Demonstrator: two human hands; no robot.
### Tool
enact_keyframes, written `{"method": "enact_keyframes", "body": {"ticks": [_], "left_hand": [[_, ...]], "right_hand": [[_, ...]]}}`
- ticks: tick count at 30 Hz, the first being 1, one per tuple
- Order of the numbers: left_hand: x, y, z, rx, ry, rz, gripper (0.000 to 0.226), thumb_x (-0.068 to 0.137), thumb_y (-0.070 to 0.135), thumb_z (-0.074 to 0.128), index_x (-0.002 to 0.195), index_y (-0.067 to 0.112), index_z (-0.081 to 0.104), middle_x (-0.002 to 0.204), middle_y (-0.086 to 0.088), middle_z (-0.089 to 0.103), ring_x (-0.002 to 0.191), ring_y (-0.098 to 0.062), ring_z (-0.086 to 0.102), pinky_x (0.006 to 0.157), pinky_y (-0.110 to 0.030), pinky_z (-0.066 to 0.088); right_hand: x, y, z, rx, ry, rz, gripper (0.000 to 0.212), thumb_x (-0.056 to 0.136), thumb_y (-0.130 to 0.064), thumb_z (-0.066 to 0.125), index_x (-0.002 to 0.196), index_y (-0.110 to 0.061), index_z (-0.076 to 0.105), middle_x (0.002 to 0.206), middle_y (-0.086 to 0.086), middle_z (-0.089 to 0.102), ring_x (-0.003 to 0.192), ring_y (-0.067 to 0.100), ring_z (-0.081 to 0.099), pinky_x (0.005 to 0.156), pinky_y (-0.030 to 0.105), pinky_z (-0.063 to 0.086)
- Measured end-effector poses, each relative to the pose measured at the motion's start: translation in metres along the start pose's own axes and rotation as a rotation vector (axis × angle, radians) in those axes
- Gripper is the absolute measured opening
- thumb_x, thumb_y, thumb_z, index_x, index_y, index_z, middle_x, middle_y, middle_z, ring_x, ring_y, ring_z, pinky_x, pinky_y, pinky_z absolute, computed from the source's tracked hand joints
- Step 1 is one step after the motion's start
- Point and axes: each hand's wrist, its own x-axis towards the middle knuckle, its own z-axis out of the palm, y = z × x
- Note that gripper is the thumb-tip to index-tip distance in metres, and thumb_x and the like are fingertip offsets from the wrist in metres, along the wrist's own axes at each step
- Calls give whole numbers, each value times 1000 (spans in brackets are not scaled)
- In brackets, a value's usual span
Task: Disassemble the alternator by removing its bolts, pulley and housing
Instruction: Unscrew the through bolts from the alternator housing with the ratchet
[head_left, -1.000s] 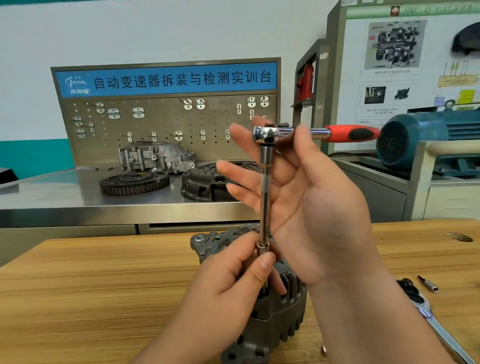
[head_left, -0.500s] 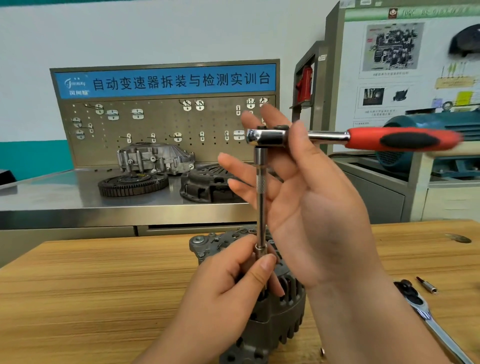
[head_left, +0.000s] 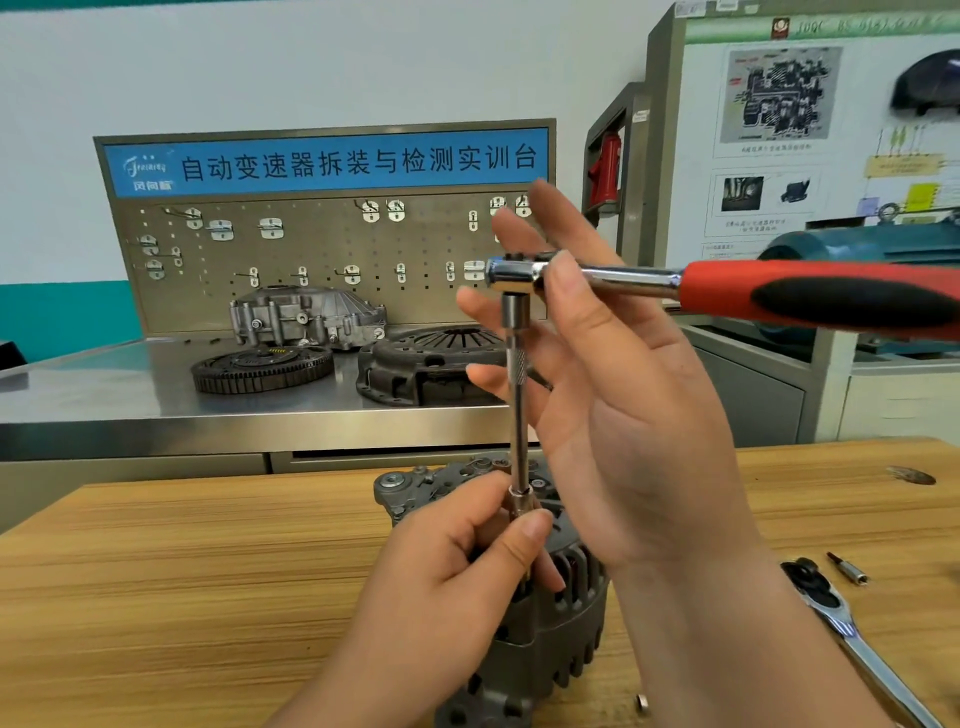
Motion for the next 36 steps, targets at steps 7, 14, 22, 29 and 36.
{"method": "enact_keyframes", "body": {"ticks": [7, 14, 22, 29, 36], "left_hand": [[-1, -1, -1, 60, -17, 74, 32, 82, 55, 45, 104, 40, 63, 89, 10, 74, 85, -34, 63, 79, -48, 51], [0, -1, 0, 94, 18, 100, 34, 78, 55, 46, 99, 33, 62, 82, 12, 73, 76, -26, 63, 69, -38, 52], [0, 0, -1, 112, -22, 70, 35, 84, 56, 43, 106, 36, 61, 95, 11, 74, 88, -31, 65, 81, -56, 51], [0, 2, -1, 222, -20, 73, 36, 83, 58, 39, 105, 38, 59, 95, 22, 71, 91, -18, 65, 85, -47, 51], [0, 3, 0, 253, 7, 50, 32, 85, 43, 44, 97, 23, 66, 89, 23, 72, 84, -13, 65, 79, -43, 51]], "right_hand": [[3, 0, -3, 69, -68, 212, 47, 81, -49, 41, 114, -21, 61, 103, 1, 74, 80, 20, 71, 63, 24, 52], [-1, 7, 0, -30, 55, 36, 28, 84, -33, 57, 107, -28, 73, 98, -2, 68, 87, 20, 60, 62, 23, 52], [-1, 3, 2, 55, 42, 48, 31, 88, -42, 50, 109, -26, 65, 115, -3, 71, 79, 20, 69, 62, 24, 50], [0, 3, 0, 66, 64, 97, 42, 81, -47, 50, 109, -20, 66, 98, -1, 74, 73, 18, 69, 55, 21, 51], [-1, 7, 3, -15, 71, -23, 25, 88, -29, 54, 108, -35, 68, 113, -10, 70, 85, 18, 69, 58, 22, 53]]}}
